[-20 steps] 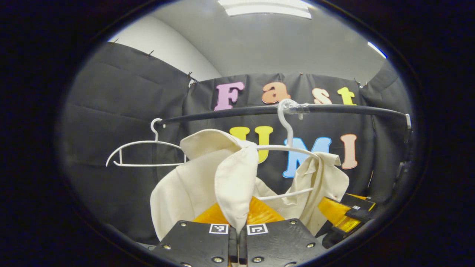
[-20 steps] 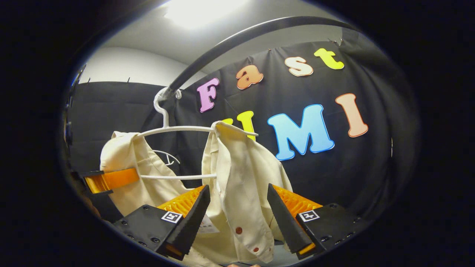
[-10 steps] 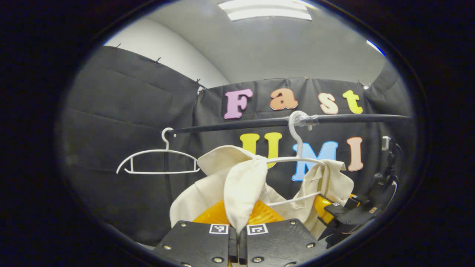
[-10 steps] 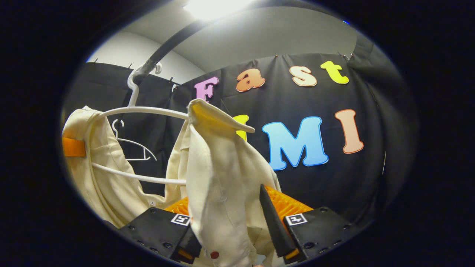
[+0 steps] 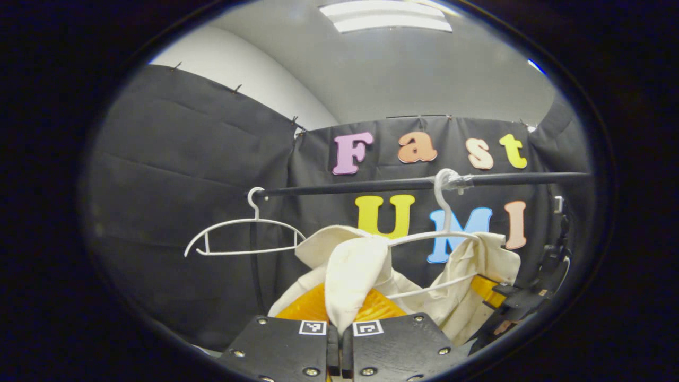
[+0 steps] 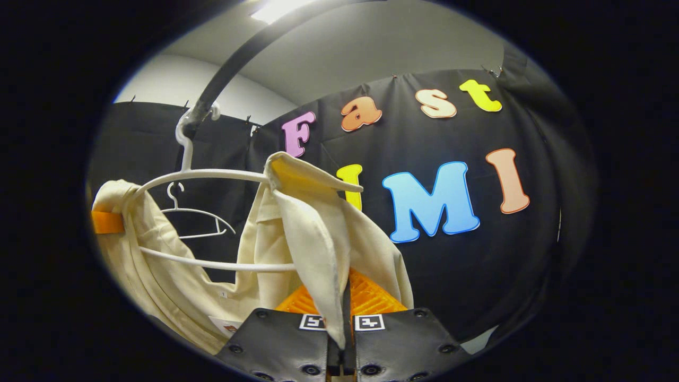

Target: Grasp the clothes on the hanger with both hands and then place them into the laundry hamper below.

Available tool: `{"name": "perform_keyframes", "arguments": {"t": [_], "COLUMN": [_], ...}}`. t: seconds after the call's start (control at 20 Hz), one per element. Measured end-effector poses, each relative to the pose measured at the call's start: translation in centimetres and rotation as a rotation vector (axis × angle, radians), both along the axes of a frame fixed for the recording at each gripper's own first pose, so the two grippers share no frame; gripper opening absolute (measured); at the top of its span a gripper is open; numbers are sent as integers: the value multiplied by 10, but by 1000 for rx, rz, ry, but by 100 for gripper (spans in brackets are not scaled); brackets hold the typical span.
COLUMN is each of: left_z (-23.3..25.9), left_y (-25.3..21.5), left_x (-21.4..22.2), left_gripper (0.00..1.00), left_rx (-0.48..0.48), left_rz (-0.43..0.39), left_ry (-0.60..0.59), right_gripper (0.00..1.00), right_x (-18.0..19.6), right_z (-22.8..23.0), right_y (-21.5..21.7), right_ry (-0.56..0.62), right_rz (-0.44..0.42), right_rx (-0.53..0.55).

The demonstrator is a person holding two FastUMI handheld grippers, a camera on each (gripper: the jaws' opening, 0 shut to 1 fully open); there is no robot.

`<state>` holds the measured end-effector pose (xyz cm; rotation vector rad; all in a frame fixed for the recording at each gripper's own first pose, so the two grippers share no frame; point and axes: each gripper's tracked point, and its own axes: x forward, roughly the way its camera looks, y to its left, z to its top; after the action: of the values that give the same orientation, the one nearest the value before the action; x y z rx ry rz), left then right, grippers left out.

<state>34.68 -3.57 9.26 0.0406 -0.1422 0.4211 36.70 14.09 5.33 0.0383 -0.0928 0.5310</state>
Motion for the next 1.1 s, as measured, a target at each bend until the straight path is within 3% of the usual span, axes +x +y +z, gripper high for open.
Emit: {"name": "perform_keyframes", "arguments": {"t": [0.3,0.6,0.75,1.1], "left_z": [-7,-3,-2,3], "left_y": [6,31,36,55], "left_x": [-3,11,22,24], "left_gripper": [4,4,4,3], "left_rx": [-71,-71,-83,-97], "left_rz": [-8,-17,-6,32], "left_ry": [-13,-35,-44,-60], "right_gripper": [7,7,7,7], "right_x": [15,-9,-32,-8], "right_z": [4,0,15,40], "right_y": [-7,-23,-28,-48], "right_ry": [11,58,88,0], "right_rz": [-41,65,140,41], "right_rx": [26,37,109,138]}}
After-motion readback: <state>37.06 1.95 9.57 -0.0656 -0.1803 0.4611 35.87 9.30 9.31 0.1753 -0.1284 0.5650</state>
